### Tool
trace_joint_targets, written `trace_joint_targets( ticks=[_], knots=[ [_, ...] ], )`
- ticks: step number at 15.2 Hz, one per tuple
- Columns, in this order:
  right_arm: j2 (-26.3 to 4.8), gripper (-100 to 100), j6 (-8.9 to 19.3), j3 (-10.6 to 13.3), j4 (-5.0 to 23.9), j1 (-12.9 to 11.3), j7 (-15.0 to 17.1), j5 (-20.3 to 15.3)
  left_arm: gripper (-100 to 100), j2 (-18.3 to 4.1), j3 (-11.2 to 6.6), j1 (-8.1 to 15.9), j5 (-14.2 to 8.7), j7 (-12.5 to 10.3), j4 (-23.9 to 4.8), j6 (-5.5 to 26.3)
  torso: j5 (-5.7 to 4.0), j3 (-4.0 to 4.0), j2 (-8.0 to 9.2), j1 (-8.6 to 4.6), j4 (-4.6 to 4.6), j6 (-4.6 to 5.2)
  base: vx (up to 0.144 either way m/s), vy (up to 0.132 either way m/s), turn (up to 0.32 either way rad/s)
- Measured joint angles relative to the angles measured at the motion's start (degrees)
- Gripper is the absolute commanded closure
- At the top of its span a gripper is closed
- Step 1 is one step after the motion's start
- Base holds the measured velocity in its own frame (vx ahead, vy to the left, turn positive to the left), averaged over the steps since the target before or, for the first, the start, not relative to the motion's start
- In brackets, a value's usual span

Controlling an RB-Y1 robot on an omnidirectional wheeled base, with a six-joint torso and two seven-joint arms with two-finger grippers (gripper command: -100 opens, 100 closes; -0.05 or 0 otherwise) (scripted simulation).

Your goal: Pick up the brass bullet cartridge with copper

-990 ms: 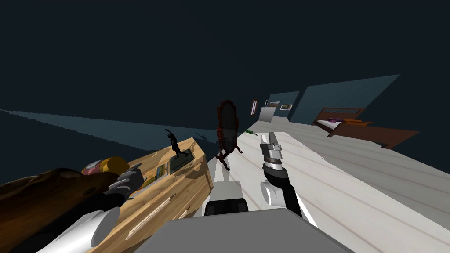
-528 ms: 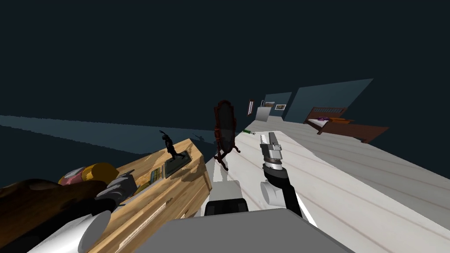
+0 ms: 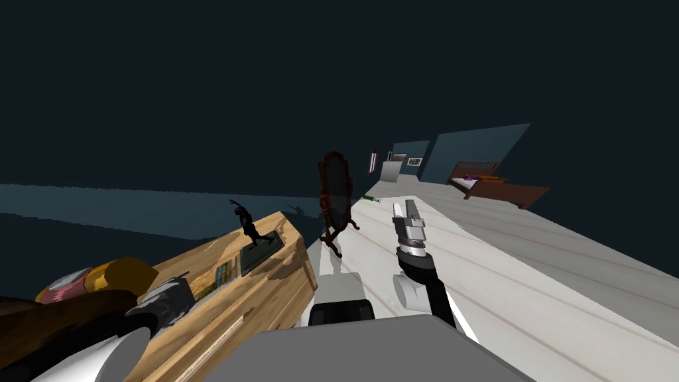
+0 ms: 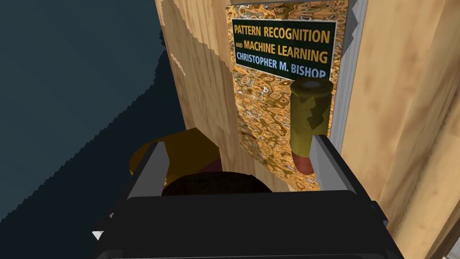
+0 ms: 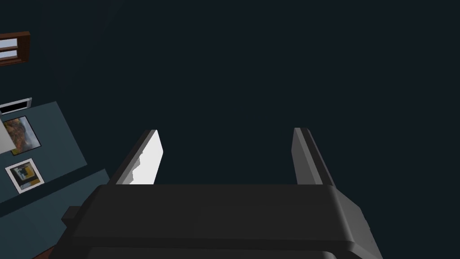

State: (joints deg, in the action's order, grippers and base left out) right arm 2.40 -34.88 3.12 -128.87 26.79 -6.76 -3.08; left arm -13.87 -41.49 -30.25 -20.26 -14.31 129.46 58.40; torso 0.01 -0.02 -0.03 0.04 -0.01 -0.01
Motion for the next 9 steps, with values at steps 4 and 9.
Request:
trace_joint_targets(
  ticks=[4, 9],
  knots=[
    [0.00, 0, 0.00, 0.00, 0.00, 0.00, 0.00, 0.00, -100, 0.97, -1.51, -0.13, -0.51, -0.95, -0.33, 4.11, 0.00, 0.00, 0.00, -0.01, 0.00, 0.01, 0.003, 0.008, -0.101],
    [0.00, 0, 0.00, 0.00, 0.00, 0.00, 0.00, 0.00, -100, 2.08, -2.75, -0.73, -1.31, -1.80, -0.73, 7.98, 0.00, 0.00, 0.00, -0.01, 0.00, -0.01, 0.005, 0.010, -0.044]
  ],
)
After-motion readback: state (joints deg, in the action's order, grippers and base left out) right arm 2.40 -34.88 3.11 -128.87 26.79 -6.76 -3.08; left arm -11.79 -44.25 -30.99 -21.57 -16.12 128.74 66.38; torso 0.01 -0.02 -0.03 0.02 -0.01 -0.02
